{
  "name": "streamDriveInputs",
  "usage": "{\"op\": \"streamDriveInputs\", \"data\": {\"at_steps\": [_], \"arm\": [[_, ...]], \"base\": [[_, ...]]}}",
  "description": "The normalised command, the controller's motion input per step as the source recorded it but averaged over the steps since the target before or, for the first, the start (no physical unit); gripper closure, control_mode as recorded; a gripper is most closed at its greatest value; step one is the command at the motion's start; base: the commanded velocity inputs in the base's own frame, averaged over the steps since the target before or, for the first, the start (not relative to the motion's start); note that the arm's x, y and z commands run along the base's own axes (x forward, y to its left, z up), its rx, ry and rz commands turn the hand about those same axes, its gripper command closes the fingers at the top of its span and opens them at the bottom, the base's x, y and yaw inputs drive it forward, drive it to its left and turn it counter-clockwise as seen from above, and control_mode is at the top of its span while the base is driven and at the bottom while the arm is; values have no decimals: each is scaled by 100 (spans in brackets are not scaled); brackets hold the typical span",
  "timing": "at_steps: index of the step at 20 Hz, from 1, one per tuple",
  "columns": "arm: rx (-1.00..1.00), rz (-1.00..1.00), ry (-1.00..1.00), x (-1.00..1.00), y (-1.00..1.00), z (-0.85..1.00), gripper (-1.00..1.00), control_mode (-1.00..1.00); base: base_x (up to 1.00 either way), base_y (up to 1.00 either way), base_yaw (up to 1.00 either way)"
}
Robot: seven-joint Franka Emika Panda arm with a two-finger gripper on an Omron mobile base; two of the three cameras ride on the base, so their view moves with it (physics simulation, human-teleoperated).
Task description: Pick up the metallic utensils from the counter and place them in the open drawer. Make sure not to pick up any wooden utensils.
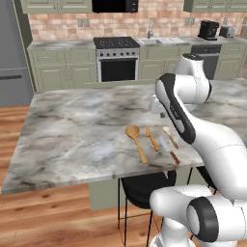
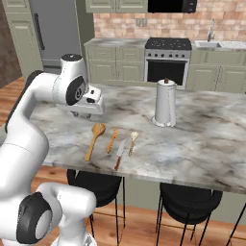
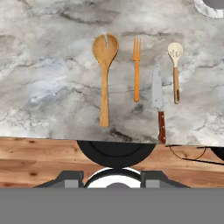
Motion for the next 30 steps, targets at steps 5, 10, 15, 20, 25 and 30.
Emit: {"op": "streamDriveInputs", "data": {"at_steps": [5, 10, 15, 20, 25, 30], "arm": [[1, 0, -6, 0, -31, -25, -100, -100], [0, 0, -3, 0, -64, -54, -100, -100], [0, 0, 1, 0, -62, -61, -100, -100], [-18, 5, 38, 11, -19, -35, -100, -100], [-6, 5, 34, 28, -15, -10, -100, -100], [0, 0, 5, 12, -9, -1, -100, -100]], "base": [[0, 0, 0], [0, 0, 0], [0, 0, 0], [0, 0, 0], [0, 0, 0], [0, 0, 0]]}}
